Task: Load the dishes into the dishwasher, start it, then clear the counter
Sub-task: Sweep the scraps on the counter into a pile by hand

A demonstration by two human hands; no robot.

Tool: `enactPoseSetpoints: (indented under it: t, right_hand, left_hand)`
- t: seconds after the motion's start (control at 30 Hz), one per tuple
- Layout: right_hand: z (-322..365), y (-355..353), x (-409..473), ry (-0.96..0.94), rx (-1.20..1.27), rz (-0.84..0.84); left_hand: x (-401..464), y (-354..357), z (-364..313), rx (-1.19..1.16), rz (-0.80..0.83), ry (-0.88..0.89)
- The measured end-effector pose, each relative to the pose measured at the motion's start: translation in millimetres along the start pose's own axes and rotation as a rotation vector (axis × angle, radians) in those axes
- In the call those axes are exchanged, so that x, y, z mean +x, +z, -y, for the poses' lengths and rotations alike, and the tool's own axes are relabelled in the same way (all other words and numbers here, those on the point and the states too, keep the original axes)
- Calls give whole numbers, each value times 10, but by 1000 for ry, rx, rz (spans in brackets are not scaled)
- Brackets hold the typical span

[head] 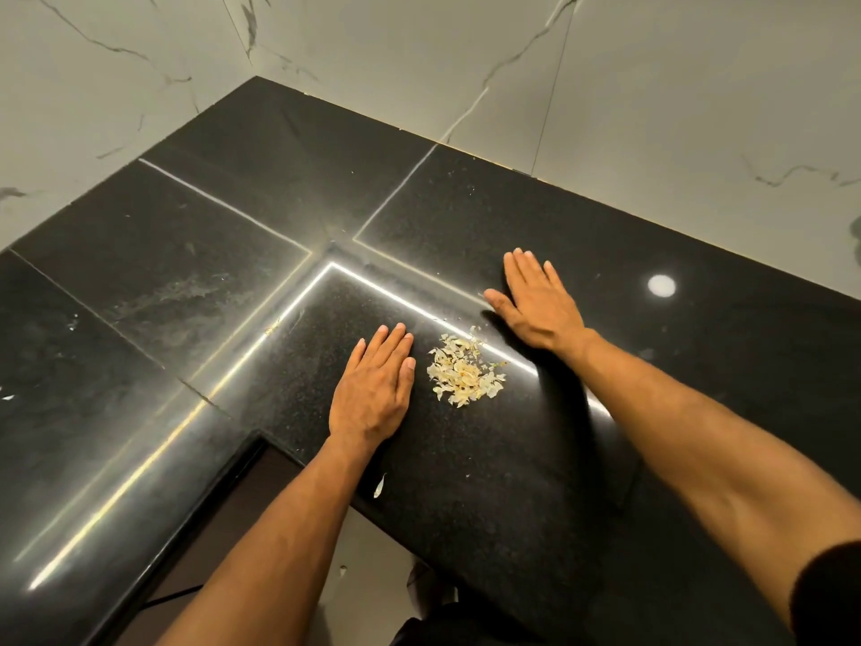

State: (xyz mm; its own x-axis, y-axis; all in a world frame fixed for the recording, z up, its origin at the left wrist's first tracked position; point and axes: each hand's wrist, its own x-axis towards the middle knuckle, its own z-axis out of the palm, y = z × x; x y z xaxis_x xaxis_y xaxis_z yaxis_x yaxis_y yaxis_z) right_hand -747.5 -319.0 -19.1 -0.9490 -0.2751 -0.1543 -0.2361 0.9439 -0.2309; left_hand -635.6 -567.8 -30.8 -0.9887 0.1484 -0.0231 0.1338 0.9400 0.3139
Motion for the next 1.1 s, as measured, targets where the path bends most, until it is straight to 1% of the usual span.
enactPoseSetpoints:
  t: [0.07,0.13,0.23,0.37,0.4,0.43,0.5,0.53,0.6,0.67,0.73,0.83,0.93,1.0,1.07,1.1]
  right_hand:
    - [127,50,-56,-40,-33,24]
    - [305,150,-193,-139,-48,28]
    - [480,238,-450,-250,-33,68]
    - [544,266,-687,-425,24,145]
    - [497,247,-684,-415,55,147]
    - [441,212,-652,-366,67,111]
    - [286,117,-509,-176,72,22]
    - [195,66,-416,-77,59,10]
    - [45,-20,-249,54,36,43]
    - [14,-34,-165,66,-6,89]
    - [121,33,-187,-5,-68,90]
    - [374,183,-396,-187,-119,88]
    - [537,273,-647,-363,-112,127]
    - [573,305,-754,-456,-60,152]
    - [550,303,-767,-460,15,144]
    - [525,300,-745,-407,55,124]
  left_hand:
    - [0,0,6,-6,-2,-1]
    - [0,4,6,-9,-8,-2]
    - [-11,5,3,-11,-16,5]
    - [-29,19,5,-20,-17,4]
    - [-33,23,-5,-19,-11,0]
    - [-45,14,-8,-18,-11,-3]
    - [-58,-1,0,-23,-6,-4]
    - [-61,0,10,-24,-5,-1]
    - [-65,-2,15,-24,-6,2]
    - [-60,-2,18,-37,-7,4]
    - [-51,-3,28,-64,-18,5]
    - [-34,-5,28,-107,-46,4]
    - [-27,-10,31,-123,-69,7]
    - [-35,-9,30,-124,-73,14]
    - [-42,-4,33,-131,-78,18]
    - [-44,1,43,-139,-80,16]
